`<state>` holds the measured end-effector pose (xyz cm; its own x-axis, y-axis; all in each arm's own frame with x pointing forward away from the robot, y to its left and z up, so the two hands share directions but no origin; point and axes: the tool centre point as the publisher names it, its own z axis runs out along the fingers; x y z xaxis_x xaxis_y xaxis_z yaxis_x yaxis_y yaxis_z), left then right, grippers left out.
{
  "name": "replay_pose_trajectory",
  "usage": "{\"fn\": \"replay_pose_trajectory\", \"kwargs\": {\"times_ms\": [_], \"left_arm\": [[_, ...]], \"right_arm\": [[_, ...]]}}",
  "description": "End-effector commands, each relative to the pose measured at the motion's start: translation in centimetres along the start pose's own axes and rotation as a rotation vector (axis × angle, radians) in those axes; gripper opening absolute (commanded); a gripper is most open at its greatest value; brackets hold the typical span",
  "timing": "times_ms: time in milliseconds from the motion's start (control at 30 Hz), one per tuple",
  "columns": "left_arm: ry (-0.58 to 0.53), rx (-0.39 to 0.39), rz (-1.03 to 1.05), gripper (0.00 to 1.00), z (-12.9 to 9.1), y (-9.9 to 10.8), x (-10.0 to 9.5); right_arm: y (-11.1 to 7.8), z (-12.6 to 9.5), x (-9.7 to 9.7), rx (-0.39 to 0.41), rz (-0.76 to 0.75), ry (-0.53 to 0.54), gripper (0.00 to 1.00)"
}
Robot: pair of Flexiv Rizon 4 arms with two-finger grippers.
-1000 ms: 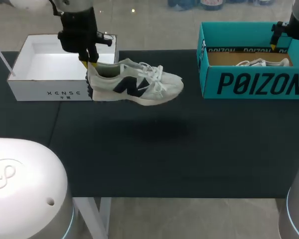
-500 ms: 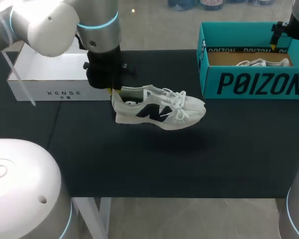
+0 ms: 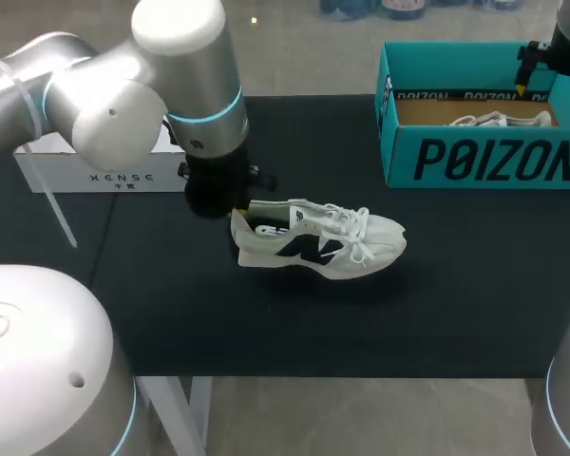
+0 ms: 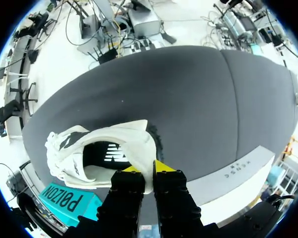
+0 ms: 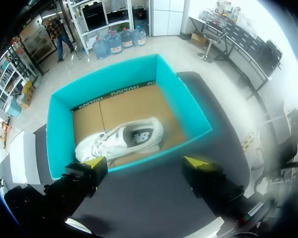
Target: Take the shoe out of the shoebox, open the shoe tongue, remove and reinsert the insole, then place the shoe into the shoebox
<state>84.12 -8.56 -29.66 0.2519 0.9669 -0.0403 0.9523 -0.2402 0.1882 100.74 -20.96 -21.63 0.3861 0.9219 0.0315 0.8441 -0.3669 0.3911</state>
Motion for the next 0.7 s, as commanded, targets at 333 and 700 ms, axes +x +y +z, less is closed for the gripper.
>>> {"fn": "replay_pose_trajectory", "kwargs": {"times_ms": [333, 700], "left_arm": [[0.015, 0.025, -0.092, 0.0, 3.0, -1.7, -1.1], [0.063, 0.036, -0.089, 0.0, 4.1, -3.5, -2.1]], "right_arm": [[0.0, 0.1, 0.0, -0.001, 0.001, -0.001, 1.0], [0.0, 0.1, 0.0, -0.001, 0.001, -0.001, 1.0]]}}
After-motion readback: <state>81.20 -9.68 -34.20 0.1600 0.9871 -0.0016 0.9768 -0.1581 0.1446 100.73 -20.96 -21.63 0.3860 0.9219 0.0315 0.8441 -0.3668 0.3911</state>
